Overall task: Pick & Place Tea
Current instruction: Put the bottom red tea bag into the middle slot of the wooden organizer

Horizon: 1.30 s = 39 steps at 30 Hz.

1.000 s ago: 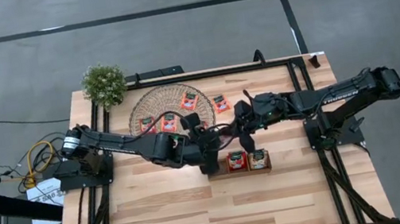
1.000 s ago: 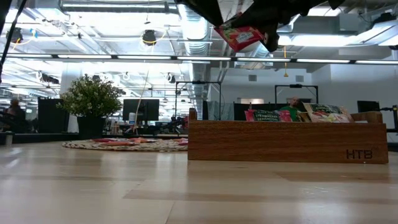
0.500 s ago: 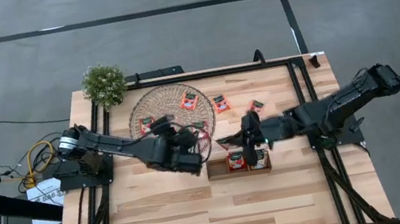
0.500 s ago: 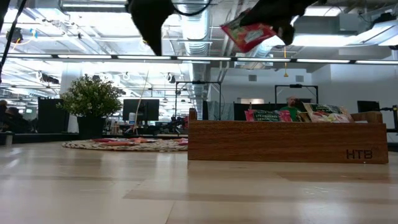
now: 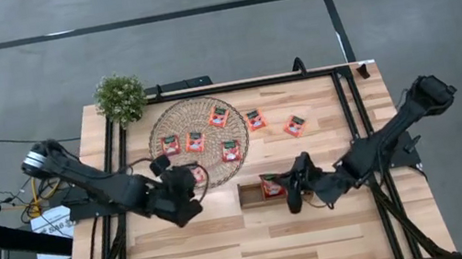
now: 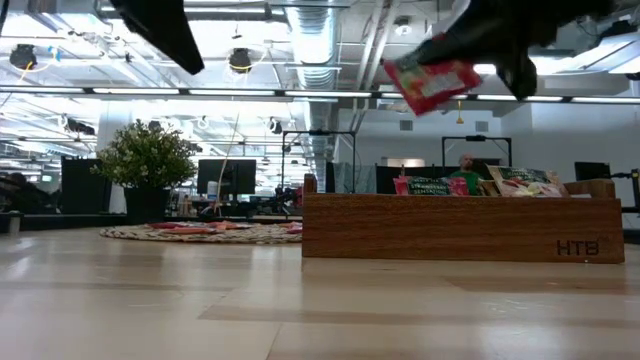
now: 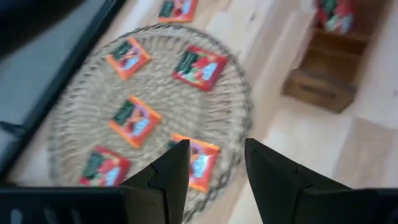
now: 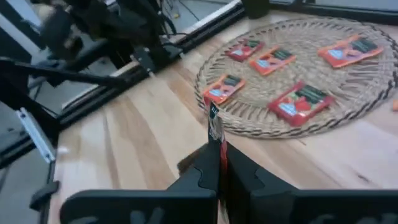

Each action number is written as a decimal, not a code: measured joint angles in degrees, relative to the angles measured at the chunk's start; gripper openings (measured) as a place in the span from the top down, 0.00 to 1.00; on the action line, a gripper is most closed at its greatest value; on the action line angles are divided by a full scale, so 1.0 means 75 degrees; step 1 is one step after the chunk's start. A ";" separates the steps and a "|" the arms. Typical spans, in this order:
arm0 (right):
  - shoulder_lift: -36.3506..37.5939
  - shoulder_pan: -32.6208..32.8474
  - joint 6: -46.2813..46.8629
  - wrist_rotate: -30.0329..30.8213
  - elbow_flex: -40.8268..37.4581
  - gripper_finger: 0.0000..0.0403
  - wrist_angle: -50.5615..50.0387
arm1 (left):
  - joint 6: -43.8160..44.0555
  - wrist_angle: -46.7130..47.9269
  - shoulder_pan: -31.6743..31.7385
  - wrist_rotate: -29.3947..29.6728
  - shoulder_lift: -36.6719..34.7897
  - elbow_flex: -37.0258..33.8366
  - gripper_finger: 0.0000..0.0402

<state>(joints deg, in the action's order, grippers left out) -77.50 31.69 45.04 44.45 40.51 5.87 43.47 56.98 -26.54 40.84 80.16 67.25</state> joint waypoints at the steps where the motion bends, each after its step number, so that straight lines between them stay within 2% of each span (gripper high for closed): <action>1: -0.0134 0.0025 0.0110 0.0080 -0.0050 1.00 0.0284 | 0.0028 -0.0183 -0.0067 -0.0060 -0.0175 -0.0177 0.63; 7: -0.1036 -0.0064 0.0865 0.0183 -0.0199 1.00 0.0450 | 0.0188 -0.0697 -0.0284 -0.0238 -0.0788 -0.0804 0.63; 16: -0.2025 -0.0144 0.1913 0.0557 -0.0200 1.00 0.0367 | 0.0180 -0.0817 -0.0281 -0.0565 -0.0825 -0.0966 0.63; 25: -0.2174 -0.0144 0.1939 0.0902 -0.0197 1.00 0.0365 | 0.0157 -0.0820 -0.0281 -0.0668 -0.0825 -0.0966 0.63; 34: -0.2174 -0.0144 0.1938 0.0899 -0.0197 1.00 0.0309 | 0.0136 -0.0817 -0.0281 -0.0677 -0.0822 -0.0966 0.63; 39: -0.2174 -0.0144 0.1938 0.0899 -0.0197 0.97 0.0309 | 0.0133 -0.0817 -0.0281 -0.0677 -0.0822 -0.0966 0.63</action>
<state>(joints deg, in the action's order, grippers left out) -93.80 30.61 59.57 51.20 39.03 8.19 44.47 50.85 -28.64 35.77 74.00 60.01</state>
